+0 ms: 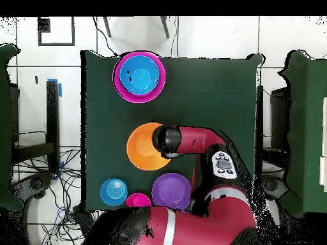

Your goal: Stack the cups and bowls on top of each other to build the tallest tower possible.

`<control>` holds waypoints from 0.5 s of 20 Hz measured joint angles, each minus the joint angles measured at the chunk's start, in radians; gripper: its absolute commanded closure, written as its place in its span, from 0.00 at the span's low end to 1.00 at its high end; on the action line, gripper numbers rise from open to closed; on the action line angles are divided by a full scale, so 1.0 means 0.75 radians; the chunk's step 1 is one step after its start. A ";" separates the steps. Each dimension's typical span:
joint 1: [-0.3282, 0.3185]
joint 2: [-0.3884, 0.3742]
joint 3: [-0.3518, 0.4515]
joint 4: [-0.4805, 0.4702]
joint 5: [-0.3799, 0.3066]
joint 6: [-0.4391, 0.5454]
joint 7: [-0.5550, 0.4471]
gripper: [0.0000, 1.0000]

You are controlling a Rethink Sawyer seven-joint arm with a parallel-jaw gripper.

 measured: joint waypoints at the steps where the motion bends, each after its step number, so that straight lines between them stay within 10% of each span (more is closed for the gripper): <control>1: -0.022 -0.038 0.025 0.025 0.025 0.007 0.000 1.00; 5: -0.074 -0.120 0.085 0.075 0.075 0.025 0.000 1.00; 6: -0.100 -0.152 0.110 0.093 0.089 0.027 0.000 0.00; 10: -0.116 -0.177 0.129 0.102 0.089 0.028 0.000 0.00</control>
